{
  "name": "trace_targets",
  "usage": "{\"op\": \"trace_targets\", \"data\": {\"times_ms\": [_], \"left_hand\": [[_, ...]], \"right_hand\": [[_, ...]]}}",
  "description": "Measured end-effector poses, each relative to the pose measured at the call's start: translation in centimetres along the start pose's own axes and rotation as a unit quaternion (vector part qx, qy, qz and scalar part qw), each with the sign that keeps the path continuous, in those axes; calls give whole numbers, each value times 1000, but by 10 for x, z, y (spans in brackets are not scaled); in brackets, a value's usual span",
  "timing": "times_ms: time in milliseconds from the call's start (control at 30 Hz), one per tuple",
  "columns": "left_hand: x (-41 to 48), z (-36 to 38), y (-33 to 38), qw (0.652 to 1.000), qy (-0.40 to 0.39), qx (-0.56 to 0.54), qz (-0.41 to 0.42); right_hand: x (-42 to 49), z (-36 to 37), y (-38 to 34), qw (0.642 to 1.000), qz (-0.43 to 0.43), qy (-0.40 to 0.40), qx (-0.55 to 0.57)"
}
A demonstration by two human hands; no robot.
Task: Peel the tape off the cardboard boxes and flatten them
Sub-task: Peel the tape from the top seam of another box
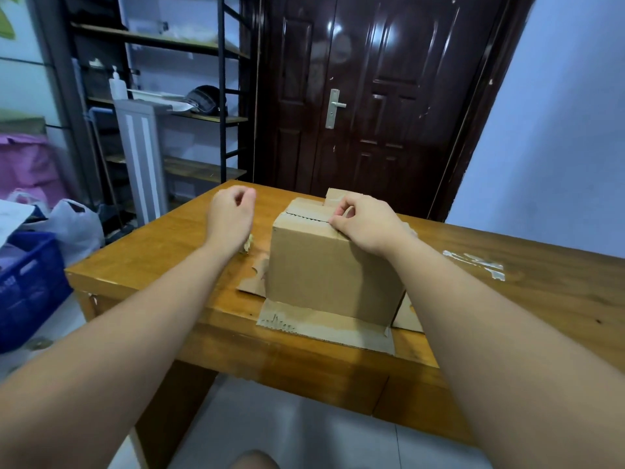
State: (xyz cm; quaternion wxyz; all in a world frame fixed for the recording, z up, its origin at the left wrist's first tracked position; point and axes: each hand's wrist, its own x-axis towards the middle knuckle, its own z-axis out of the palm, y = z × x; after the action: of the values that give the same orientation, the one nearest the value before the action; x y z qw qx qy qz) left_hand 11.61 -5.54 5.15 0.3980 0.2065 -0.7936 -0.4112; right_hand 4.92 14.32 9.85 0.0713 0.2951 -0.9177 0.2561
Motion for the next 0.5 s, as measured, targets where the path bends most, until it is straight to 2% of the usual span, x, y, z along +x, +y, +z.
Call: {"op": "trace_targets", "data": {"times_ms": [67, 100, 167, 233, 300, 500], "left_hand": [[-7, -2, 32, 993, -101, -60, 15], [-11, 0, 44, 986, -161, -41, 31], [-18, 6, 57, 963, -239, 81, 93], [-22, 11, 64, 945, -253, 161, 128], [-25, 12, 69, 940, -256, 180, 137], [-30, 9, 90, 903, -246, 314, 158]], "right_hand": [[-1, -1, -1, 1000, 6, 28, 2], [-4, -1, -1, 999, 10, 45, 4], [-11, -2, -3, 996, 21, 83, -3], [-15, -1, -6, 989, 33, 127, -73], [-17, 1, -7, 975, 59, 149, -151], [-26, -14, 14, 962, 125, 149, -192]]}}
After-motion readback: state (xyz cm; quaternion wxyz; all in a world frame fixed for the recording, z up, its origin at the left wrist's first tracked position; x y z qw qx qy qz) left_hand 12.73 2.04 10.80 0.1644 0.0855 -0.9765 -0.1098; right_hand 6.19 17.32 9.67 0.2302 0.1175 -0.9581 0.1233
